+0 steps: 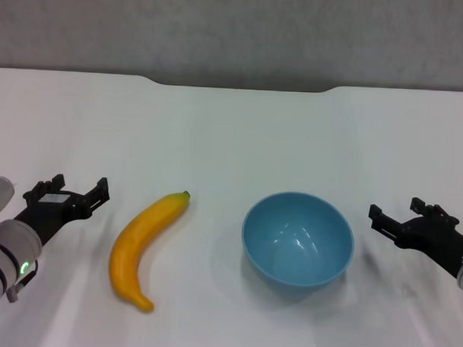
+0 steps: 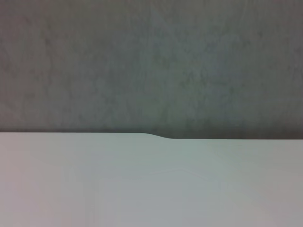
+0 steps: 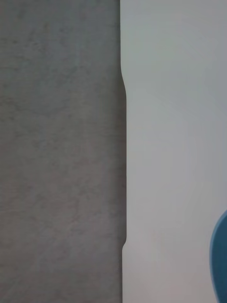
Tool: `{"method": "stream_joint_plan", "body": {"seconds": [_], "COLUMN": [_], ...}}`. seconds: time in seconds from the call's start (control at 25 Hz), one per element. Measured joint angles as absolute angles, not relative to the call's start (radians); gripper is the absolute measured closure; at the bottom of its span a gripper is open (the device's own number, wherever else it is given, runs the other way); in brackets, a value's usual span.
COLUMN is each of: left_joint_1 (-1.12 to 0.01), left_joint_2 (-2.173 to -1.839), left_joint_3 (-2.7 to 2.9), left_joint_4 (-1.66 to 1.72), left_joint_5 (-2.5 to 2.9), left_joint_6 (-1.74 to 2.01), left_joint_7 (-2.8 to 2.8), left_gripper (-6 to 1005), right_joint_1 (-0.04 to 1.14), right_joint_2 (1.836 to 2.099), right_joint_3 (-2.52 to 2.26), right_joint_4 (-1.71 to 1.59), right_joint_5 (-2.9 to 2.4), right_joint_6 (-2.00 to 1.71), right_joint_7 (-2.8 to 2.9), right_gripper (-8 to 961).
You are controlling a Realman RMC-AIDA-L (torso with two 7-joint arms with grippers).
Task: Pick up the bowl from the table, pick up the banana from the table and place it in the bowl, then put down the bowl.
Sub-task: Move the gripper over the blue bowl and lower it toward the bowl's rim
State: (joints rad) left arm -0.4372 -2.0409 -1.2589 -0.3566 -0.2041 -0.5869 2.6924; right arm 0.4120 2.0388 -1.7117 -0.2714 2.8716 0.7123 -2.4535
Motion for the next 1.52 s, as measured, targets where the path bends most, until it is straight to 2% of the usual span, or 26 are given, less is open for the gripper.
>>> {"method": "stream_joint_plan", "body": {"seconds": [0.84,1.16,1.36,1.52], "left_joint_1": [-0.453,-0.465,-0.449,-0.448], "left_joint_2": [-2.019,-2.028,-2.028,-2.026], "left_joint_3": [-1.314,-1.304,-1.307,-1.285], "left_joint_4": [-0.362,-0.362,-0.370,-0.371], "left_joint_5": [-0.206,-0.192,-0.192,-0.188], "left_joint_6": [-0.620,-0.620,-0.619,-0.606], "left_joint_7": [2.694,2.697,2.696,2.695], "left_gripper": [137,137,137,137], "right_joint_1": [0.438,0.446,0.453,0.410], "right_joint_2": [2.040,2.039,2.028,2.019], "right_joint_3": [-1.745,-1.757,-1.773,-1.759], "right_joint_4": [-0.283,-0.297,-0.338,-0.424], "right_joint_5": [2.870,2.870,2.870,2.870], "right_joint_6": [0.686,0.684,0.676,0.676], "right_joint_7": [-2.452,-2.442,-2.435,-2.426], "right_gripper": [47,46,48,46]}}
